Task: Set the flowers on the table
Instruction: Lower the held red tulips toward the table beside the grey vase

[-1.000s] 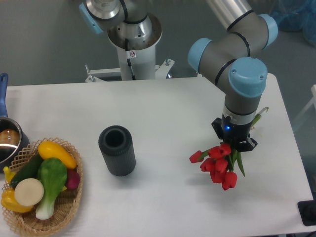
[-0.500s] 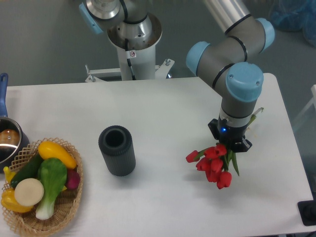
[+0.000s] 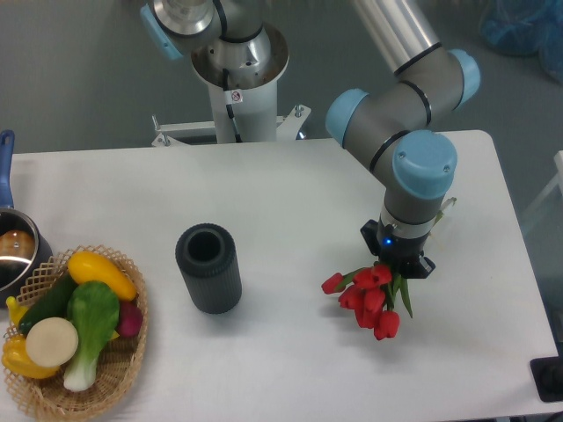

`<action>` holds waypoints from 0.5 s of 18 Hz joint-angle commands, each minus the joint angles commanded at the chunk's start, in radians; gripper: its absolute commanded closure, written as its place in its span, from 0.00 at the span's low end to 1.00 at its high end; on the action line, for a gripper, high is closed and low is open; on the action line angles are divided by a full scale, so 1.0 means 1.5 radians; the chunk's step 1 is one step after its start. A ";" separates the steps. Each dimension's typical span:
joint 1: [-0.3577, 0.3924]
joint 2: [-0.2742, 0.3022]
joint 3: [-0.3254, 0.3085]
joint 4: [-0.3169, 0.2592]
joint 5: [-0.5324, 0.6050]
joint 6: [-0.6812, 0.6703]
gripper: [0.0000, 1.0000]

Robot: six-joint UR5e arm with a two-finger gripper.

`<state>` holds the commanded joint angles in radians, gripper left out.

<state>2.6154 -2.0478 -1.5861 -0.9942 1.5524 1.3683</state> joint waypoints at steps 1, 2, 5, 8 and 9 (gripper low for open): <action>0.000 0.000 -0.002 0.006 0.000 0.000 0.72; 0.000 -0.001 -0.002 0.007 -0.001 0.001 0.63; 0.001 -0.001 -0.002 0.007 -0.006 0.001 0.46; 0.002 0.000 -0.002 0.007 -0.008 0.002 0.27; 0.002 0.001 -0.002 0.008 -0.008 0.003 0.15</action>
<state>2.6185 -2.0463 -1.5892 -0.9818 1.5401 1.3729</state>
